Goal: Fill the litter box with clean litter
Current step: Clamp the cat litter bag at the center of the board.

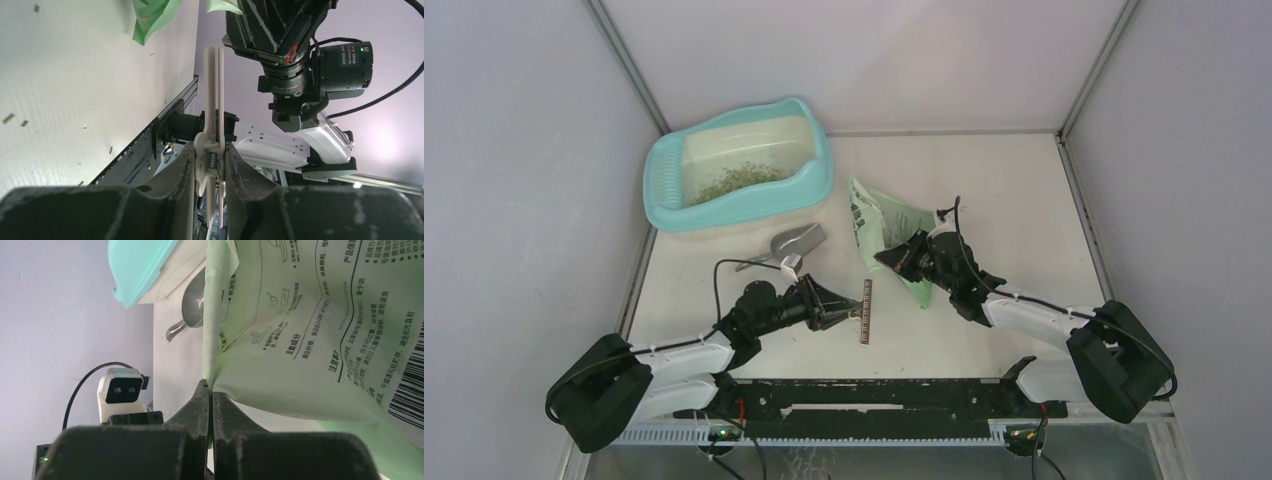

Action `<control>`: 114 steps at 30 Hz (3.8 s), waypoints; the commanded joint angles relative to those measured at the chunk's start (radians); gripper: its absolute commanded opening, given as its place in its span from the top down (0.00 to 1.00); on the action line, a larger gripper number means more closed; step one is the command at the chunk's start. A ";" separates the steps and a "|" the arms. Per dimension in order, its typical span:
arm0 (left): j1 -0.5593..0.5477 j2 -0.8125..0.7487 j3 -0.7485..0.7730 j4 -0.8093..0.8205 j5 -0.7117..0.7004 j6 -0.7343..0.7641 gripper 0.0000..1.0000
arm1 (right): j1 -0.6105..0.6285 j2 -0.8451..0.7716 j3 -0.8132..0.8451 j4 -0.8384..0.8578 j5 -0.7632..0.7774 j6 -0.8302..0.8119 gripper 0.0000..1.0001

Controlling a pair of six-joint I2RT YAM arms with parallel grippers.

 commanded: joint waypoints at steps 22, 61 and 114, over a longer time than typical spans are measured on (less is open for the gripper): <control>0.029 0.021 0.013 0.086 -0.028 0.082 1.00 | 0.011 -0.047 -0.028 0.172 -0.055 0.056 1.00; 0.047 0.123 0.011 0.187 -0.010 0.070 1.00 | -0.018 -0.044 -0.049 0.197 -0.088 0.067 1.00; 0.083 0.358 -0.013 0.522 -0.044 0.019 1.00 | 0.039 0.001 -0.120 0.313 -0.108 0.145 1.00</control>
